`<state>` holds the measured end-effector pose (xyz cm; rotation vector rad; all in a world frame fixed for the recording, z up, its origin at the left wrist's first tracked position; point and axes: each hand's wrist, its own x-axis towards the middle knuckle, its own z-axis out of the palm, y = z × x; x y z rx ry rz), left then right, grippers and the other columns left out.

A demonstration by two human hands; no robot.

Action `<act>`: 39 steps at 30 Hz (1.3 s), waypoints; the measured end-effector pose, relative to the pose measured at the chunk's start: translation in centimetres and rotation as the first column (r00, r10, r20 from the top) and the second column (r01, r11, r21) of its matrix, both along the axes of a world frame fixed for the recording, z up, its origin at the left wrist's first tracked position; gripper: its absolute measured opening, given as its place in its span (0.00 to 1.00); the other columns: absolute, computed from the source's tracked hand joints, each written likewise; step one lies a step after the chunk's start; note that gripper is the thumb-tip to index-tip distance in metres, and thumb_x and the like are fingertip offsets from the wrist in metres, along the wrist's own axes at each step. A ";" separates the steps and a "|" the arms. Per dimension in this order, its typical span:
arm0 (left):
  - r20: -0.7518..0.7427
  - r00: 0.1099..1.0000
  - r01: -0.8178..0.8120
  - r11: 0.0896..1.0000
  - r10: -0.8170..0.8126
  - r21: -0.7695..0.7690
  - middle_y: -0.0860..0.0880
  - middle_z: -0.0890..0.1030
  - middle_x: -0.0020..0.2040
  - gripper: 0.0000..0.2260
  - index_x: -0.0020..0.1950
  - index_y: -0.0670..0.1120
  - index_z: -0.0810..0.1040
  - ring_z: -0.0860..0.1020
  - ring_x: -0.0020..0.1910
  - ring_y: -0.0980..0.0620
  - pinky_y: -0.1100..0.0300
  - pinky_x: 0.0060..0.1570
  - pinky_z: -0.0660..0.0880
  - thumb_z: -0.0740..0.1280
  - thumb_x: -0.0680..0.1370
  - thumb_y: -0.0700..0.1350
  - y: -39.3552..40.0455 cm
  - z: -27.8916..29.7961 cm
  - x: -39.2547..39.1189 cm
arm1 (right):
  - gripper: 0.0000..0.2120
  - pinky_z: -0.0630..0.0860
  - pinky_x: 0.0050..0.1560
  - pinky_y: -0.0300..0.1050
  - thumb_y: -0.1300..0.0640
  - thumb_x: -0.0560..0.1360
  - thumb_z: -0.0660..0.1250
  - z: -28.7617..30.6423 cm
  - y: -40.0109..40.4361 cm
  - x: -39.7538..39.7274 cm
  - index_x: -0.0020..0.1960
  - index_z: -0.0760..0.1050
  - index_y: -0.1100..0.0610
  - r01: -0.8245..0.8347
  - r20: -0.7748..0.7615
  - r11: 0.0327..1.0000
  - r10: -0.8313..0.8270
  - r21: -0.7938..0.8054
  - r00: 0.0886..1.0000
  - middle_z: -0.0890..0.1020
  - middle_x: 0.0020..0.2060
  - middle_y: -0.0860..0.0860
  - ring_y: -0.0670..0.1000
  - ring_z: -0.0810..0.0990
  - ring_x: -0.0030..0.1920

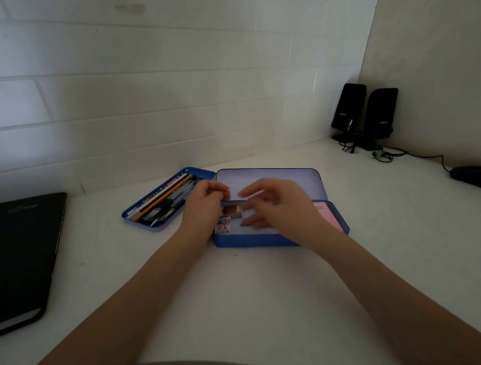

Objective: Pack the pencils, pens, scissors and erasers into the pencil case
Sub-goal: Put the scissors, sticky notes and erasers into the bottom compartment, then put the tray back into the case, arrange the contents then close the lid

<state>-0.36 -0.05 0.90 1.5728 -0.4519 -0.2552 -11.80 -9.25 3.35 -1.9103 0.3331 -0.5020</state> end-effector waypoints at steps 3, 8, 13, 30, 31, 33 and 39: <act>0.284 0.957 -0.122 0.976 0.066 0.183 0.46 0.74 0.52 0.07 0.52 0.45 0.73 0.74 0.46 0.53 0.65 0.40 0.70 0.59 0.78 0.37 0.3 -0.6 0.4 | 0.14 0.75 0.48 0.32 0.67 0.74 0.60 0.9 -2.9 -1.1 0.50 0.80 0.54 0.358 0.179 0.916 -0.327 -0.180 0.928 0.83 0.44 0.48 0.45 0.81 0.44; 0.352 0.936 -0.128 0.938 0.007 0.322 0.42 0.70 0.63 0.12 0.63 0.44 0.67 0.73 0.51 0.51 0.61 0.45 0.69 0.59 0.80 0.43 0.5 -0.9 0.5 | 0.19 0.68 0.56 0.44 0.60 0.76 0.59 0.1 -7.7 -3.2 0.67 0.69 0.58 0.612 -0.007 0.755 -0.631 -0.236 0.776 0.76 0.60 0.57 0.54 0.75 0.55; 0.265 0.964 -0.045 0.955 -0.036 0.293 0.44 0.74 0.64 0.16 0.69 0.45 0.64 0.74 0.50 0.53 0.60 0.47 0.70 0.57 0.81 0.45 0.7 -0.4 0.0 | 0.21 0.65 0.33 0.34 0.51 0.80 0.56 -0.8 -7.7 -2.9 0.70 0.64 0.59 0.456 -0.248 0.887 -0.458 -0.072 0.854 0.71 0.53 0.52 0.40 0.68 0.34; 0.672 0.702 -0.463 0.869 0.237 0.176 0.39 0.79 0.50 0.10 0.57 0.43 0.74 0.76 0.47 0.44 0.57 0.42 0.67 0.56 0.80 0.42 2.6 0.8 1.6 | 0.21 0.69 0.58 0.46 0.58 0.78 0.56 -1.5 -8.7 -2.6 0.69 0.67 0.62 0.501 -0.170 0.865 -0.494 -0.002 0.853 0.73 0.66 0.58 0.54 0.75 0.56; 0.724 0.637 -0.543 0.821 0.265 0.177 0.38 0.78 0.50 0.10 0.57 0.43 0.73 0.76 0.49 0.40 0.54 0.43 0.68 0.59 0.79 0.44 3.3 1.1 2.3 | 0.21 0.68 0.56 0.43 0.57 0.78 0.57 -1.6 -8.8 -2.7 0.70 0.66 0.60 0.508 -0.161 0.861 -0.499 0.018 0.851 0.73 0.66 0.56 0.51 0.73 0.53; 0.715 0.659 -0.579 0.763 0.232 0.286 0.36 0.77 0.55 0.20 0.63 0.43 0.70 0.73 0.55 0.37 0.49 0.50 0.70 0.66 0.75 0.50 4.9 1.4 4.0 | 0.21 0.68 0.55 0.43 0.58 0.78 0.57 -1.6 -8.9 -2.8 0.71 0.65 0.58 0.521 -0.147 0.853 -0.511 0.032 0.847 0.73 0.66 0.55 0.49 0.71 0.51; 0.394 0.919 -0.334 0.559 0.014 0.759 0.41 0.60 0.75 0.56 0.76 0.54 0.45 0.56 0.74 0.38 0.37 0.70 0.50 0.70 0.58 0.72 7.2 0.2 7.3 | 0.20 0.69 0.51 0.44 0.59 0.77 0.57 -1.8 -8.9 -2.6 0.69 0.66 0.57 0.510 -0.129 0.860 -0.503 0.023 0.855 0.75 0.61 0.55 0.52 0.73 0.49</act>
